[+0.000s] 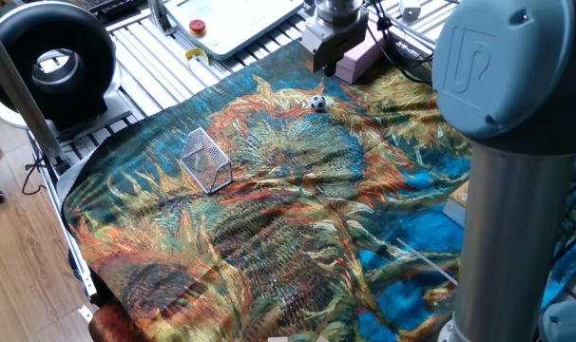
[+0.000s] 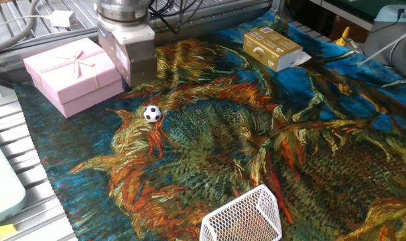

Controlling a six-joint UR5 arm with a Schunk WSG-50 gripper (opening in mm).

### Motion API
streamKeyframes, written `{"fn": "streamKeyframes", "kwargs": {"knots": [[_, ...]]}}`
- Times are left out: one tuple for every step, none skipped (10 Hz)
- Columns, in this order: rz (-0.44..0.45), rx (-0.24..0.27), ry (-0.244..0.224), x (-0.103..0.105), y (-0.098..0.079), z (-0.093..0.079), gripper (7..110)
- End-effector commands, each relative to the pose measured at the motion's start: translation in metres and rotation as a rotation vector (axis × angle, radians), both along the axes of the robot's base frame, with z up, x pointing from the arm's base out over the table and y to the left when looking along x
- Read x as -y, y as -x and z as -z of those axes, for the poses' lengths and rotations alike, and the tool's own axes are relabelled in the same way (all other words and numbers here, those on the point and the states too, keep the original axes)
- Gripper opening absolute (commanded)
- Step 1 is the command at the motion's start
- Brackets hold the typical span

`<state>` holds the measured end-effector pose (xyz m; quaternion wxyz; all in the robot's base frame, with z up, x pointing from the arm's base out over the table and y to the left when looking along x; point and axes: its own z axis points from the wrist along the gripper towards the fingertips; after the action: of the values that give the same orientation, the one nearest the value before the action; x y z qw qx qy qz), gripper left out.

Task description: Push the soccer ball into the goal

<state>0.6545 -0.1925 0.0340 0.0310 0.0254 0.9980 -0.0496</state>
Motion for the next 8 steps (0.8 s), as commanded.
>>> {"fn": "streamKeyframes", "kwargs": {"knots": [[0.034,0.015,0.005,-0.008,0.010,0.007,7],[0.038,0.017,0.009,-0.010,0.010,0.008,7],[0.042,0.021,0.002,-0.014,0.010,0.009,7],[0.049,0.016,-0.019,-0.019,0.012,0.010,7],[0.076,-0.005,-0.097,-0.038,0.017,0.011,7],[0.082,-0.012,-0.114,-0.042,0.018,0.012,7],[0.095,-0.024,-0.103,-0.039,0.021,0.014,7],[0.099,-0.029,-0.106,-0.040,0.022,0.017,7]]}}
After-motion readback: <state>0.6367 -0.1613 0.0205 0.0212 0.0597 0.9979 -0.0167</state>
